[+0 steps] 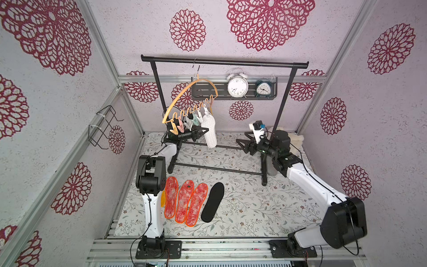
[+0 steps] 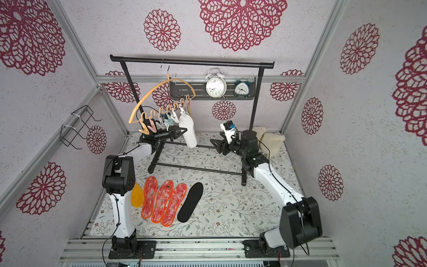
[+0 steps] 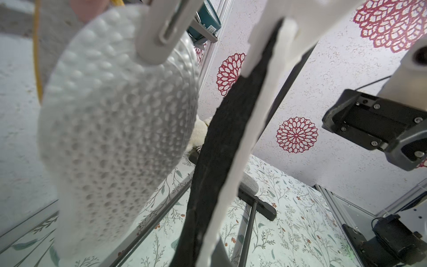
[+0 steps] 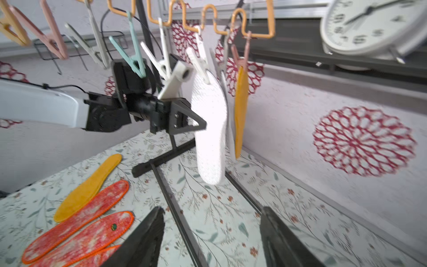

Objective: Take the shoe insoles off the hanger
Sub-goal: Open the clamp at the hanger.

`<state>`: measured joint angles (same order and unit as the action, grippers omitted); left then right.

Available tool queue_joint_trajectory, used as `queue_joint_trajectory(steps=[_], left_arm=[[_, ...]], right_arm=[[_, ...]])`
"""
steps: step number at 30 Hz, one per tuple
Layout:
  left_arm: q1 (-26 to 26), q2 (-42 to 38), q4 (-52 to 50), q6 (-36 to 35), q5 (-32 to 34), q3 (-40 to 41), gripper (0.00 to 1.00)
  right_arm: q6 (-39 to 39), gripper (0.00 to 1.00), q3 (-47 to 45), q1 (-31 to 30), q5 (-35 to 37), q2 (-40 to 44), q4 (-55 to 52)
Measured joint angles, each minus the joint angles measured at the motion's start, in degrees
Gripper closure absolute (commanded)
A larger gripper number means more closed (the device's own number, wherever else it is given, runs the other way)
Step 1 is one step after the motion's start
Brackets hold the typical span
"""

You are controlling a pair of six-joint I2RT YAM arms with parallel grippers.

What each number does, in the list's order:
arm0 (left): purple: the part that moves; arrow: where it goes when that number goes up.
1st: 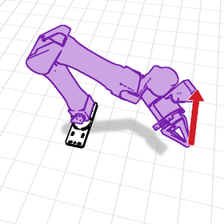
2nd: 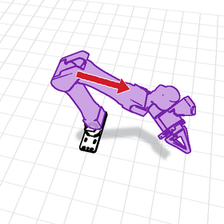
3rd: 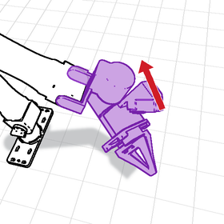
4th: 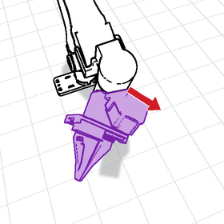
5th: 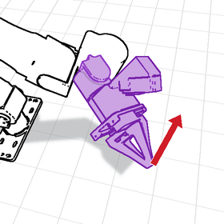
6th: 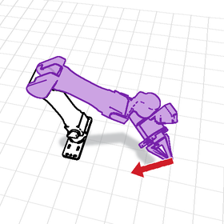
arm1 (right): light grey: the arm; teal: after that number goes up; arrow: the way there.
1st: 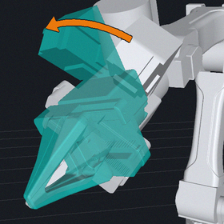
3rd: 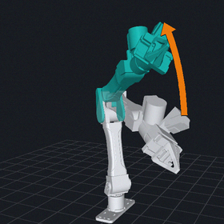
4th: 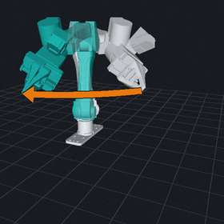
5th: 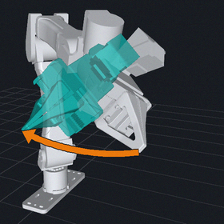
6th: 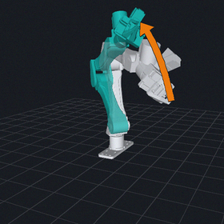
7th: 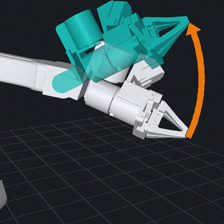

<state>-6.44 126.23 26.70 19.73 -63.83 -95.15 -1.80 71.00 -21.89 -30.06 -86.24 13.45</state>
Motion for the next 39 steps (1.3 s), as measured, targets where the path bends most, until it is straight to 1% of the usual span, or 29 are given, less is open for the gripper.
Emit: queue_joint_trajectory(steps=[3, 7, 12, 15, 17, 20, 28, 29, 32, 35, 37, 39], left_arm=[[0.0, -0.24, 0.02, 1.14, -1.25, 0.42, 1.0], [0.0, -1.11, -0.2, 2.91, -3.13, 0.96, 1.0], [0.11, -2.27, -0.5, 4.7, -5.57, 1.57, 1.0], [0.24, -2.51, -0.42, 6.12, -6.99, 1.88, 1.0], [0.26, -2.58, -0.37, 7.06, -7.91, 2.05, 1.0], [0.39, -2.58, 0.33, 8.68, -8.92, 2.36, 1.0], [0.92, -2.58, 2.71, 12.72, -11.72, 2.6, 1.0], [1.03, -2.58, 2.97, 13.07, -11.98, 2.62, 1.0], [1.33, -2.58, 3.3, 13.7, -12.37, 2.64, 1.0], [1.55, -2.58, 3.76, 14.19, -12.48, 2.67, 1.0], [1.62, -2.58, 3.98, 14.4, -12.55, 2.67, 1.0], [1.68, -2.58, 4.13, 14.49, -12.63, 2.67, 1.0]], right_arm=[[0.48, 0.27, 11.04, -1.05, -4.66, -9.09, 0.35], [1.42, 0.25, 24.68, -2.45, -8.31, -19.98, -0.39], [1.99, 0.23, 43.28, -3.98, -10.93, -32.68, -4.0], [2.51, 0.24, 55.71, -4.83, -12.24, -40.02, -7.72], [3.13, 0.25, 61.81, -5.18, -12.66, -43.71, -8.87], [4.46, 0.28, 64.65, -5.57, -13.68, -45.83, -9.49], [8.52, 0.37, 65.33, -6.78, -15.91, -47.78, -7.76], [9.33, 0.39, 65.9, -6.84, -16.26, -48.22, -7.37], [11.45, 0.5, 68.85, -6.88, -16.76, -50.1, -6.05], [13.38, 0.57, 71.43, -6.88, -17.0, -51.74, -4.7], [14.45, 0.61, 71.89, -6.88, -17.16, -52.04, -4.11], [15.56, 0.68, 71.91, -6.91, -17.2, -52.09, -3.52]])
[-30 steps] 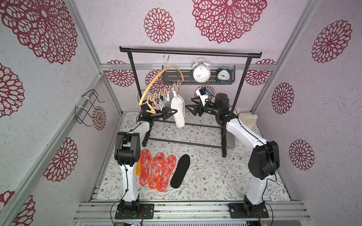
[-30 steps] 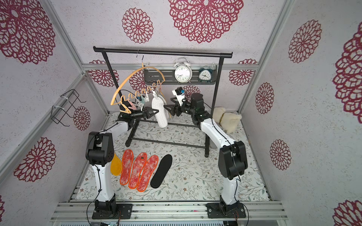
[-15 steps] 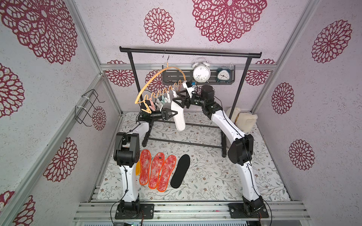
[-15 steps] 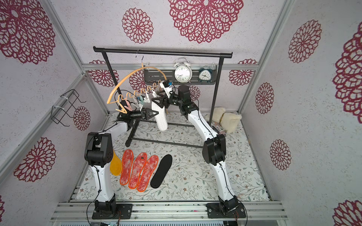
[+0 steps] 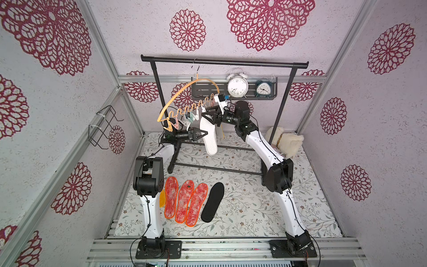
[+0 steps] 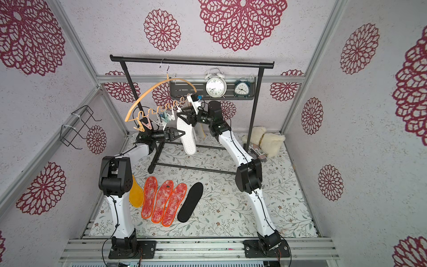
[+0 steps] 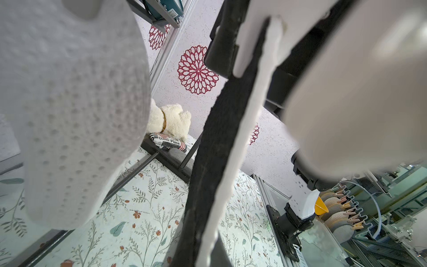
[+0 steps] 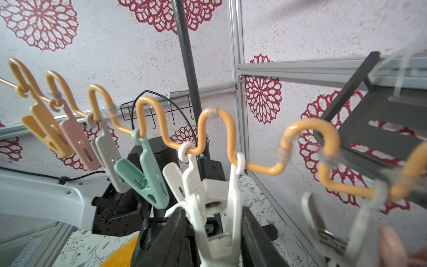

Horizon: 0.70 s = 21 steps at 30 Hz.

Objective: Take the shoe insoles off the hanger
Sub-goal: Open the clamp at the hanger, then place the insole at the center of the board.

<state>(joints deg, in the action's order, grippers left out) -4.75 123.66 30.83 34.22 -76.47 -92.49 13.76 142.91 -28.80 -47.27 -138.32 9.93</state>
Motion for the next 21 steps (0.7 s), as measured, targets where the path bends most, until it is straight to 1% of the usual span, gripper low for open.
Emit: queue_joint_trajectory(steps=[2, 4, 10, 13, 16, 19, 21], left_arm=[[0.04, 0.0, 0.11, 0.11, -0.02, 0.0, 1.0], [0.04, 0.0, 0.11, 0.15, -0.07, 0.0, 1.0], [0.15, 0.0, 0.26, 0.31, -0.07, 0.61, 1.0], [0.26, -0.39, 0.24, 0.33, 0.5, 2.51, 1.0], [0.44, -2.91, -0.5, -0.37, 2.56, 7.67, 1.0], [0.39, -7.52, -4.87, -3.32, 6.03, 13.77, 1.0], [0.04, -11.54, -10.62, -6.4, 9.05, 17.18, 1.0]], right_arm=[[0.74, 0.75, 0.0, -0.04, 0.02, -0.02, 0.46], [1.25, 0.78, 0.0, -0.11, 0.02, -0.02, 0.72], [1.53, 0.91, 0.0, -0.31, 0.55, -0.24, 1.25], [1.53, 0.92, 0.0, -0.42, 0.9, -0.44, 1.57], [1.53, 0.93, 0.0, -0.52, 1.51, -0.52, 1.81], [1.53, 0.93, 0.0, -0.52, 2.25, -0.66, 2.23], [1.51, 0.93, 0.0, -0.52, 2.47, -0.74, 2.23]])
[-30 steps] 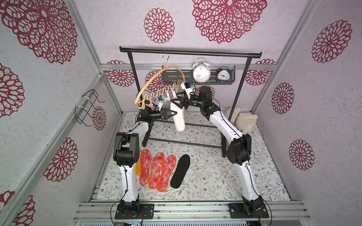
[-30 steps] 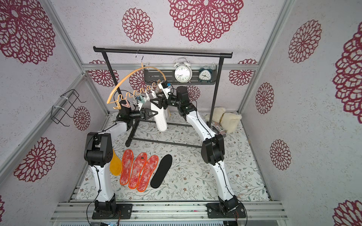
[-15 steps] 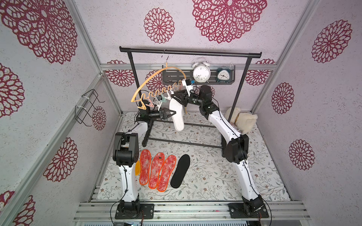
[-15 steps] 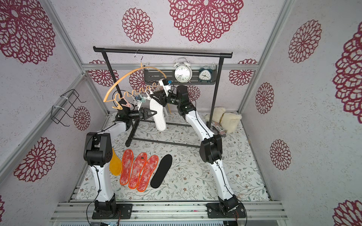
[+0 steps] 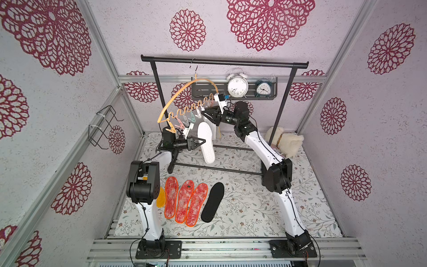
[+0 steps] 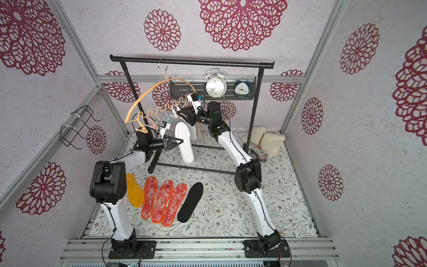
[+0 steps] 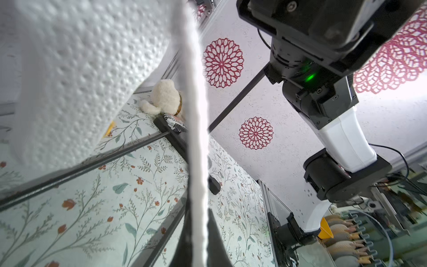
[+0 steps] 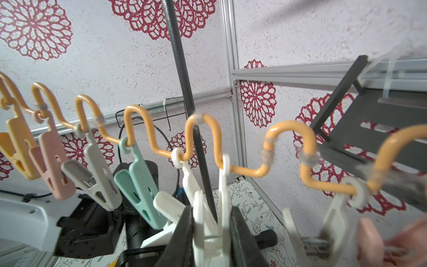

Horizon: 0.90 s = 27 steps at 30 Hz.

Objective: Take the shoe insoles off the hanger
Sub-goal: Place the insole at the center of the board.

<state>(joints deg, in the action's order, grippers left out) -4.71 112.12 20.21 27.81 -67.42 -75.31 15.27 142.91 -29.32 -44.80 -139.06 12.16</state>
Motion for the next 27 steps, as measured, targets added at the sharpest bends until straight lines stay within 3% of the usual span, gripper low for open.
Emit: queue_joint_trajectory(steps=[5, 11, 16, 21, 27], left_arm=[[-2.97, -10.56, -13.6, -5.46, 7.34, 6.38, 1.0], [-13.86, -22.01, -29.24, -8.79, 19.06, 16.81, 1.0], [-21.22, -30.16, -38.82, -6.6, 29.33, 23.61, 1.0], [-26.18, -33.73, -48.46, -2.27, 43.93, 21.44, 1.0], [-32.24, -28.68, -59.95, 4.04, 56.7, 12.7, 1.0]], right_arm=[[-0.07, 0.93, 0.0, 0.0, 0.17, -0.07, -0.04], [-0.11, 0.93, 0.02, 0.02, 0.98, -0.07, -0.35], [-0.11, 0.93, 0.02, 0.17, 1.29, -0.07, -0.74], [-0.13, 0.93, 0.02, 0.17, 1.62, -0.07, -0.92], [-0.13, 0.93, 0.02, 0.35, 1.7, -0.09, -0.96]])
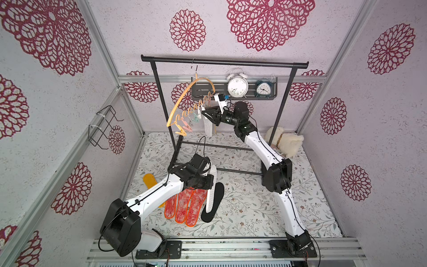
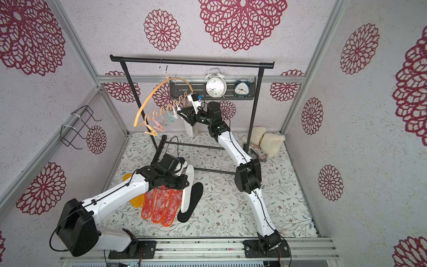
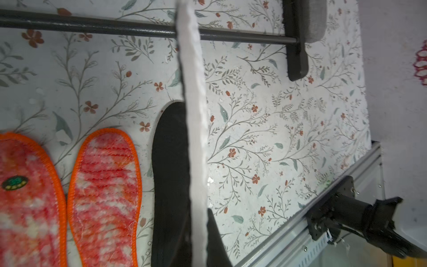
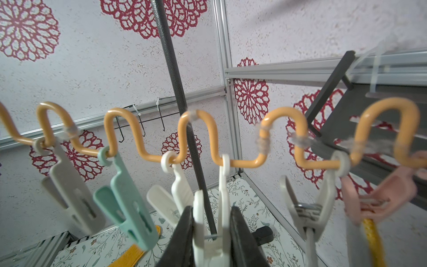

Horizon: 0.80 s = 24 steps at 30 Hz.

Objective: Take the shoe insoles off the hanger
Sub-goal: Place the insole at the center of the board.

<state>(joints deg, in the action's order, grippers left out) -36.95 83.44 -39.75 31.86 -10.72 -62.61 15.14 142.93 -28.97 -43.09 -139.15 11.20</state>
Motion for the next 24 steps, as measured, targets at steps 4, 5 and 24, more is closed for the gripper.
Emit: queue_joint_trajectory(steps=[4, 5, 24], left_arm=[[-2.95, 4.7, -7.76, 3.82, 5.62, -6.64, 1.0], [-3.8, 6.21, -9.99, 4.59, 6.91, -8.85, 1.0], [-22.21, 40.06, -33.68, 9.64, 19.63, -42.53, 0.99]], right_arm=[[0.0, 0.93, 0.0, 0.22, 0.0, -0.04, 0.04], [0.0, 0.93, 0.0, 0.28, 0.0, -0.04, 0.04], [1.09, 0.93, 0.85, 2.32, -0.22, -1.27, 2.49]])
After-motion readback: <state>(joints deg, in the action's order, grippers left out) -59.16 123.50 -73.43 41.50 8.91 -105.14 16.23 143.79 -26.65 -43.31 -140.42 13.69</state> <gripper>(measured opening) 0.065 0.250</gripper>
